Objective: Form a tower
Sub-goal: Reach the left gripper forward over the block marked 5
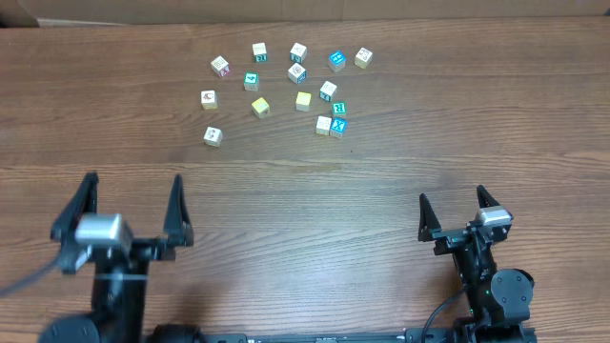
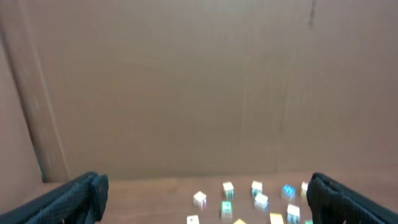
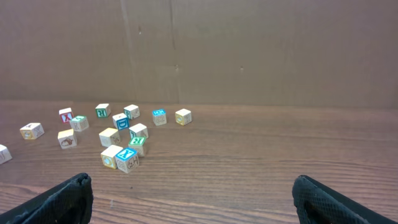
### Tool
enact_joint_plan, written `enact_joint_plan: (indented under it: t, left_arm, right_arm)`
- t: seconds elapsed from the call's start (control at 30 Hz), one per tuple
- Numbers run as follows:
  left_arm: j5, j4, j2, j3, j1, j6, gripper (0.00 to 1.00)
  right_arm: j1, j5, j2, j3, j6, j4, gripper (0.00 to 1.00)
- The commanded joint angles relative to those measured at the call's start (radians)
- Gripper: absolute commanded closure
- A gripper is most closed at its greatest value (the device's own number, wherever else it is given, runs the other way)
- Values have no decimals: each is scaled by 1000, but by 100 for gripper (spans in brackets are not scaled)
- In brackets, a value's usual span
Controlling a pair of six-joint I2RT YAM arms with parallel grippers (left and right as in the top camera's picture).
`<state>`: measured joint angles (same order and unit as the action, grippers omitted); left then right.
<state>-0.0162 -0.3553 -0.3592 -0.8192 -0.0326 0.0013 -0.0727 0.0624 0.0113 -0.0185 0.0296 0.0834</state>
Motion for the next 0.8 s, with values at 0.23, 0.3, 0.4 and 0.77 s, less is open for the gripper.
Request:
enact_joint_plan:
  t: [0.23, 0.3, 0.4, 0.77]
  left_arm:
    - [-92, -368, -636, -819, -3, 109, 0]
    - [-100, -457, -764, -993, -3, 112, 0]
    - [-100, -616, -1005, -1297, 0, 140, 0]
    - [-106, -900, -1511, -1573, 0, 134, 0]
  right_arm:
    - [-6, -10, -8, 11, 2, -3, 0]
    - [-6, -10, -8, 10, 2, -3, 0]
    - [-6, -10, -8, 11, 2, -3, 0]
    - [-6, -10, -8, 11, 2, -3, 0]
